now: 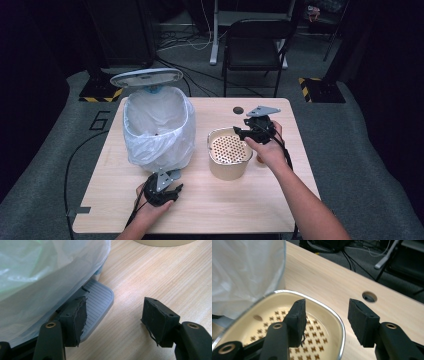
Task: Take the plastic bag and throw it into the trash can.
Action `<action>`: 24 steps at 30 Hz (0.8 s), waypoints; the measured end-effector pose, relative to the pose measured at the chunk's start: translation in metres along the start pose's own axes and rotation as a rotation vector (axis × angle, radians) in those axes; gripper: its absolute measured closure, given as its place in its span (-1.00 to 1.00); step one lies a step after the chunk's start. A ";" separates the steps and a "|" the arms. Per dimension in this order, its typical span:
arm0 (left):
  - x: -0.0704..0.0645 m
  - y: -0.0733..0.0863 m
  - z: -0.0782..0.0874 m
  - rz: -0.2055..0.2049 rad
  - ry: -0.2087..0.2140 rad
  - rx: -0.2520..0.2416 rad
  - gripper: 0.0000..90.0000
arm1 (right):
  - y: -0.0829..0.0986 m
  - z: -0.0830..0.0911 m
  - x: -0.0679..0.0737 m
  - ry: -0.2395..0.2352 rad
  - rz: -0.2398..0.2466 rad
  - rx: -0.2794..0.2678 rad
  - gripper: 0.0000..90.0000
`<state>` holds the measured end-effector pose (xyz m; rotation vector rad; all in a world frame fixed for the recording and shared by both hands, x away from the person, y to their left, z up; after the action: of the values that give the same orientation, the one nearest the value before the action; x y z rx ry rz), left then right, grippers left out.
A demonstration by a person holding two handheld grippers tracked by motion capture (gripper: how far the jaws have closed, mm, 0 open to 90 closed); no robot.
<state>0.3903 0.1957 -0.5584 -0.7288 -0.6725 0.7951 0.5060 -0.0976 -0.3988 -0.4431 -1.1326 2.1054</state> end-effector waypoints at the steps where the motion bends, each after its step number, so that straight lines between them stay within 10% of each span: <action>1: 0.000 0.000 0.000 -0.002 -0.004 -0.001 -0.19 | 0.004 -0.001 -0.002 0.006 -0.017 0.001 0.12; 24: 0.000 0.000 0.000 -0.005 -0.002 0.005 -0.20 | 0.046 -0.024 -0.020 0.007 -0.123 0.095 0.68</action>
<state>0.3900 0.1959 -0.5584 -0.7211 -0.6735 0.7926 0.5155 -0.1150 -0.4510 -0.3275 -1.0249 2.0391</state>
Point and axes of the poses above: each handheld gripper's, and its own axes: z roughly backward along the jaws, y roughly out of its underside, x roughly to its left, the point moved 5 cm from there along -z, roughly forward along the jaws, and after that the axes turned 8 degrees about -y, right-handed, at the moved point
